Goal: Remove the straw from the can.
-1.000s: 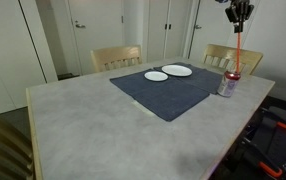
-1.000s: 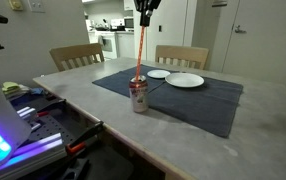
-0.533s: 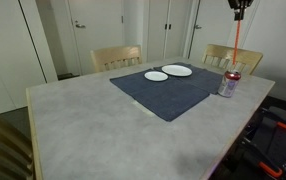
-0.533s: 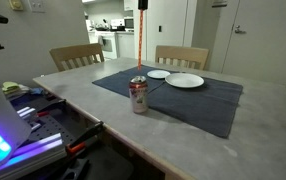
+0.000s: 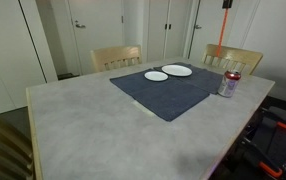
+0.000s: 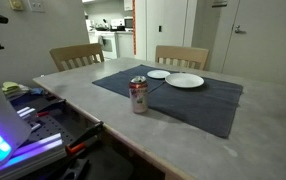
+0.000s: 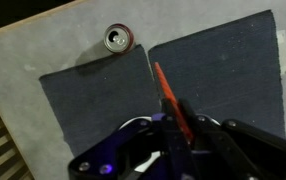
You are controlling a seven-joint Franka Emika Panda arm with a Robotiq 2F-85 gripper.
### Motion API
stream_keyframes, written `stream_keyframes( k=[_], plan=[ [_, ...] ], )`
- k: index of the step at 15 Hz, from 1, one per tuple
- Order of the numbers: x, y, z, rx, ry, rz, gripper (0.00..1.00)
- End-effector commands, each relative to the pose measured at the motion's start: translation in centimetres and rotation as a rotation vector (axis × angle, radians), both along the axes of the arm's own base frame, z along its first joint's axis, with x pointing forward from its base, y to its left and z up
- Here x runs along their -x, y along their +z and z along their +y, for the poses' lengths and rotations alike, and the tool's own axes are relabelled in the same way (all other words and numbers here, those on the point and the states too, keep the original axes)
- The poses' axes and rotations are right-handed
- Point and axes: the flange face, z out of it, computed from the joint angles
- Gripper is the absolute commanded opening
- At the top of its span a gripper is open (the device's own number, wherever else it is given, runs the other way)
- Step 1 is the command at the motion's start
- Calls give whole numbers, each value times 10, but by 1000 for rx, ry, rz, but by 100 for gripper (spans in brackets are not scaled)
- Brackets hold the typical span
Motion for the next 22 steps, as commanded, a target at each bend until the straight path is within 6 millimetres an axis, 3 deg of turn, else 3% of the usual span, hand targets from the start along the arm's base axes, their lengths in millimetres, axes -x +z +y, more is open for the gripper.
stream_keyframes(
  k=[1, 6, 11, 16, 19, 20, 22],
  plan=[
    [-11, -18, 32, -67, 0, -6, 2],
    [-20, -87, 78, -176, 36, 50, 2],
    [-37, -152, 110, -162, 100, 61, 2],
    [-49, -192, 126, -156, 161, 56, 2],
    [-53, -194, 126, -152, 181, 40, 3],
    [-52, -192, 125, -137, 188, 31, 35],
    [-50, -181, 120, -126, 197, 17, 41]
  ],
)
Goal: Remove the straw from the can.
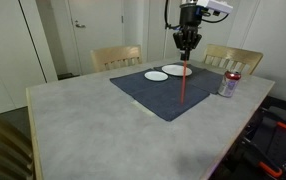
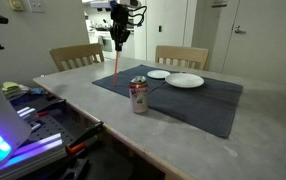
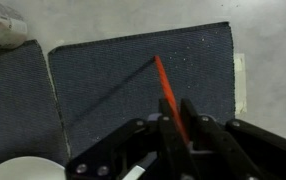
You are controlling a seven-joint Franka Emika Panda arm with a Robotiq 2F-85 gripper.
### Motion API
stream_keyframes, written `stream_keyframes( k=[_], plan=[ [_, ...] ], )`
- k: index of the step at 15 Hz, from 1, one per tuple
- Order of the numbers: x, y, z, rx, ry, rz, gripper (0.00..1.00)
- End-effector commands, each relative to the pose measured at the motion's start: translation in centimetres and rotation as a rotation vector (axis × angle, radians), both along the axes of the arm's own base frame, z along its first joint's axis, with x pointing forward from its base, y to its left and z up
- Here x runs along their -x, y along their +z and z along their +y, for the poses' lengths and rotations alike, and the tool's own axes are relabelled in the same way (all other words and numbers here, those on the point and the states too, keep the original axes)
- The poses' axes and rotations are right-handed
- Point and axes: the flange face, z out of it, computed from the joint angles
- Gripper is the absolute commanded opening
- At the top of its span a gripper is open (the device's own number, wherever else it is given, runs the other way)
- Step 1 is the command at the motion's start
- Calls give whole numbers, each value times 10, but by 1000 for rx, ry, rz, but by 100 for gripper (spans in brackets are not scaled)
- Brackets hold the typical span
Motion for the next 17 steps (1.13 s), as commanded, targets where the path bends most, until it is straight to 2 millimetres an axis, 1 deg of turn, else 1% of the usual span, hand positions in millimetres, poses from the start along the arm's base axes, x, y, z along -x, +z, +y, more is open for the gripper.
stream_keyframes(
  k=[1, 2, 5, 8, 9, 11, 13, 16, 17],
  plan=[
    [1, 10, -9, 16, 31, -33, 47],
    [4, 21, -13, 19, 31, -39, 56],
    [17, 51, -28, 26, 33, -79, 76],
    [37, 77, -57, 30, 51, -102, 98],
    [44, 85, -70, 33, 65, -112, 99],
    [59, 96, -105, 50, 92, -137, 100],
    [73, 100, -150, 52, 113, -154, 100],
    [92, 98, -224, 49, 143, -160, 100],
    [98, 96, -246, 48, 155, -159, 100]
  ],
)
